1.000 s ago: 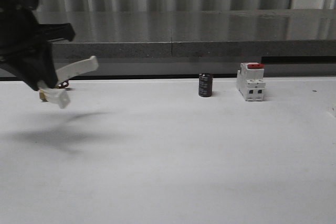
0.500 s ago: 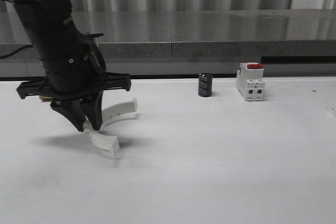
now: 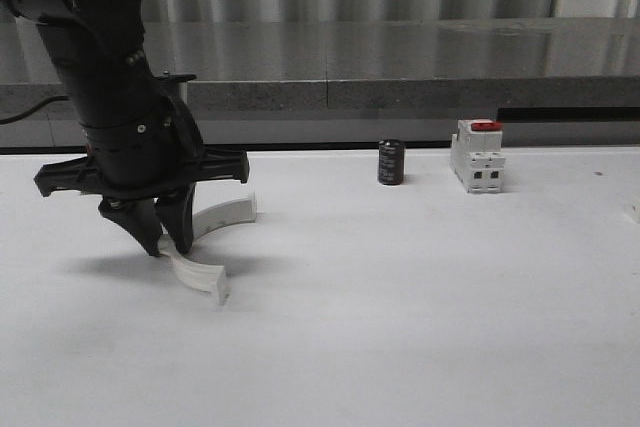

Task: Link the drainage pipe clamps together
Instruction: 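Set the half-ring down upright and open the left gripper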

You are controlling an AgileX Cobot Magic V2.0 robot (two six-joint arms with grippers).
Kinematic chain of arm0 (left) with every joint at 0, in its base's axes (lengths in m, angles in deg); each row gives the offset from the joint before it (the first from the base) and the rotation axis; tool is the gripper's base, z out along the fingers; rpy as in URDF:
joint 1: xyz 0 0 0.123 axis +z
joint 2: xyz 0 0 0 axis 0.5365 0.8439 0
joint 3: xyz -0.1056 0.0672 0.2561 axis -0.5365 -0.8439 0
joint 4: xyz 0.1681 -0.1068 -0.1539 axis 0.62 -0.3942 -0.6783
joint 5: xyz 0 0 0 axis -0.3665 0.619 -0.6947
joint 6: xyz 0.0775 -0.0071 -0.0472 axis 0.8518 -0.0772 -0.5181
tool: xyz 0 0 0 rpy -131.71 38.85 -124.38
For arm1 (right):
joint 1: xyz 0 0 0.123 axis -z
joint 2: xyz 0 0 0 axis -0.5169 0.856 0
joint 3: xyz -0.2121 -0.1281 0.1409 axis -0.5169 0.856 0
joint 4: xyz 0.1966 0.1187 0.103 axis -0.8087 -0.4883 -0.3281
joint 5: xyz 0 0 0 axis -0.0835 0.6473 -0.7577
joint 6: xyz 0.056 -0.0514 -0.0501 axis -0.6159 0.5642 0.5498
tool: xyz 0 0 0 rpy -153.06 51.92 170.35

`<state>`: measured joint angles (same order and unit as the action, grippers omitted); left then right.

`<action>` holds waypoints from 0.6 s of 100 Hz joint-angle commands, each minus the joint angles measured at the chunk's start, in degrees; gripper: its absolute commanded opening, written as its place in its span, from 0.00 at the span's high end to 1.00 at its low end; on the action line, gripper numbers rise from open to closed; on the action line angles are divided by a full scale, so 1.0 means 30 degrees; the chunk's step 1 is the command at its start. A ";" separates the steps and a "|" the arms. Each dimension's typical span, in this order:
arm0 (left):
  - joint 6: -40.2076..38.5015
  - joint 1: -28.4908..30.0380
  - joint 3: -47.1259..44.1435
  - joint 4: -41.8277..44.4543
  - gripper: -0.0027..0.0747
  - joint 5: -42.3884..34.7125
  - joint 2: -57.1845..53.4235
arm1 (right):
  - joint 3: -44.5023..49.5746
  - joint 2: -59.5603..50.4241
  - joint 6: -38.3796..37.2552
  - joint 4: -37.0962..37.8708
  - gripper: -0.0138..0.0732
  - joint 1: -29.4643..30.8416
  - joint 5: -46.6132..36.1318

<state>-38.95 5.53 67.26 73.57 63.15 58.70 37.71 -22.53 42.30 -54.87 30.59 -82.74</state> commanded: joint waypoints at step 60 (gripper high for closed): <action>0.1041 -0.0152 0.1126 0.1196 0.21 -0.0047 -0.4210 | -0.0398 -0.0346 0.0271 0.0122 0.92 0.0093 -0.1347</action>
<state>-37.10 5.43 68.89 75.38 65.38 52.54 37.71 -22.53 42.30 -54.87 30.59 -82.74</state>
